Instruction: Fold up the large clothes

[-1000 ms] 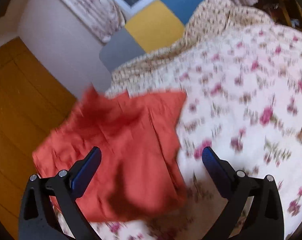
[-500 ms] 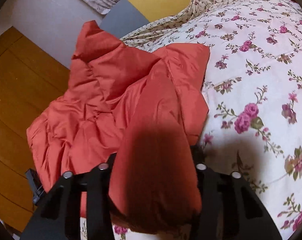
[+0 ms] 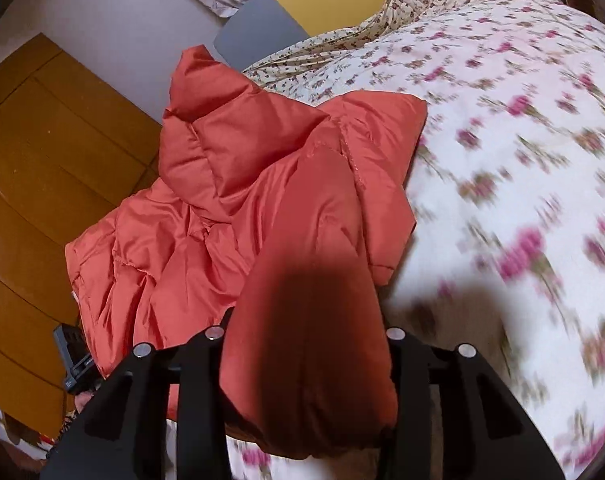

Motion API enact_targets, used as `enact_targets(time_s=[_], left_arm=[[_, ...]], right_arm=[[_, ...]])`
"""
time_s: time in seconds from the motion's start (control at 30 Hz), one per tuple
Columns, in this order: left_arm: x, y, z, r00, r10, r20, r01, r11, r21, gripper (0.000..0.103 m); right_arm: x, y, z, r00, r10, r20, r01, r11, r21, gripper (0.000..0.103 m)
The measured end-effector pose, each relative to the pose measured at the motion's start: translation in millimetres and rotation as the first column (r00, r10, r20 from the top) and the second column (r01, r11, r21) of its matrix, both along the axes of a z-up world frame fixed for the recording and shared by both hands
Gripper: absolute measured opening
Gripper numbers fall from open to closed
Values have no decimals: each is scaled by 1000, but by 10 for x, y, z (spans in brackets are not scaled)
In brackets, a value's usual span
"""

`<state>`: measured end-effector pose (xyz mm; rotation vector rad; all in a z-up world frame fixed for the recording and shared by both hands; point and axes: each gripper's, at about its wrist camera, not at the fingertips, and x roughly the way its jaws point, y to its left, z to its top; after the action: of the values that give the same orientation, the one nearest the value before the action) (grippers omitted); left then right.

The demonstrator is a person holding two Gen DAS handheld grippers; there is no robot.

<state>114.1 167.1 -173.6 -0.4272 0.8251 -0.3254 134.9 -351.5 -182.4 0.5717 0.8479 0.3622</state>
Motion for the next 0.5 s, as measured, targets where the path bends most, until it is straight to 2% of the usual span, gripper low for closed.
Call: enact_targets(time_s=[0.03, 0.07, 0.13, 0.17, 0.2, 0.23, 0.3, 0.37, 0.4, 0.5], left_arm=[[-72, -18, 6, 1000, -2, 7, 2, 1000, 10, 35], [-119, -28, 13, 1000, 4, 13, -5, 1000, 25, 38], [-232, -45, 23, 999, 30, 37, -32, 998, 62, 56], [-323, -34, 58, 996, 38, 76, -43, 997, 63, 58], [-398, -18, 110, 992, 49, 117, -57, 996, 66, 63], [-477, 2, 175, 985, 69, 158, -82, 994, 77, 74], [-583, 64, 308, 963, 111, 244, -140, 985, 104, 89], [-624, 120, 481, 932, 138, 334, -188, 974, 123, 92], [-533, 137, 537, 929, 128, 346, -184, 974, 135, 95], [-200, 84, 674, 931, 81, 356, -159, 968, 196, 96]], right_arm=[[-70, -31, -4, 1000, -19, 0, 19, 1000, -13, 54], [-129, -60, 1, 999, -36, 6, 36, 999, -25, 59], [-201, -89, 75, 997, -72, 33, 73, 996, -51, 66], [-249, -122, 141, 994, -97, 54, 100, 992, -70, 70], [-331, -137, 215, 990, -115, 80, 121, 989, -84, 80], [-358, -155, 308, 984, -129, 120, 141, 985, -99, 85], [-358, -150, 494, 974, -126, 191, 150, 982, -119, 89], [-176, -73, 632, 972, -81, 222, 114, 983, -143, 93], [-71, -13, 676, 972, -63, 228, 100, 982, -158, 93], [363, 212, 763, 970, 12, 244, 47, 971, -235, 96]])
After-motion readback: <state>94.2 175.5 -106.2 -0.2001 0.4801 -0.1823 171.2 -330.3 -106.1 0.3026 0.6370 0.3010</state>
